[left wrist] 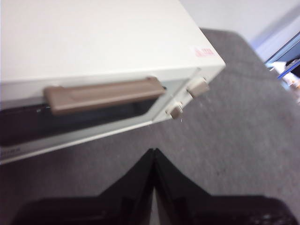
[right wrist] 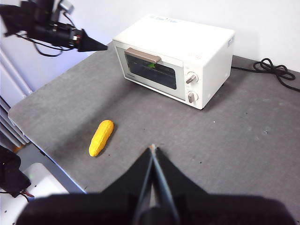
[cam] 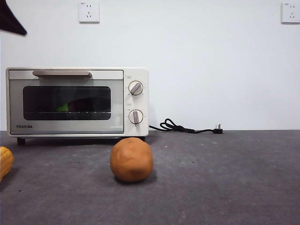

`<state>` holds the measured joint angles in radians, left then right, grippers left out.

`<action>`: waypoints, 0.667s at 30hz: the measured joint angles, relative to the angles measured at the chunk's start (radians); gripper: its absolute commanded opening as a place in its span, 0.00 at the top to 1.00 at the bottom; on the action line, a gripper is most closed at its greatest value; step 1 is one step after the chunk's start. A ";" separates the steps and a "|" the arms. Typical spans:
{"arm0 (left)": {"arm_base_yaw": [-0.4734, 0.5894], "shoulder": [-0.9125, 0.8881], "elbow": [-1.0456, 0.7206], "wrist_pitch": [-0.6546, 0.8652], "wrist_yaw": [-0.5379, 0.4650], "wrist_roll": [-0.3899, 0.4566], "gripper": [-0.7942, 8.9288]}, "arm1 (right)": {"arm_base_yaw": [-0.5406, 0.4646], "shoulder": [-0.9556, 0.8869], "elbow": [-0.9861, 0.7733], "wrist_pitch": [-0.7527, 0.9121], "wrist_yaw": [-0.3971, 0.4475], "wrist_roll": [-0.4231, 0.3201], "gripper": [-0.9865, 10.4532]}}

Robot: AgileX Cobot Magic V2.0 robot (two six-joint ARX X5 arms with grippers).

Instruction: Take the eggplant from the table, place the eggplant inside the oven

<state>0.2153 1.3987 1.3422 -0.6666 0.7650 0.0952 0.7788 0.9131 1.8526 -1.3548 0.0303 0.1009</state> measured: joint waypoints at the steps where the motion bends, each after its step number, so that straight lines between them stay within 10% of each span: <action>1: -0.012 -0.040 0.000 -0.035 -0.028 0.012 0.92 | 0.000 0.000 0.000 0.000 0.000 0.000 0.92; 20: -0.058 -0.549 0.000 -0.381 -0.168 0.035 0.92 | 0.000 0.000 0.000 0.000 0.000 0.000 0.91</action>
<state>0.1574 0.8497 1.3422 -1.0477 0.5968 0.1307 0.7788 0.9131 1.8526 -1.3552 0.0303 0.1009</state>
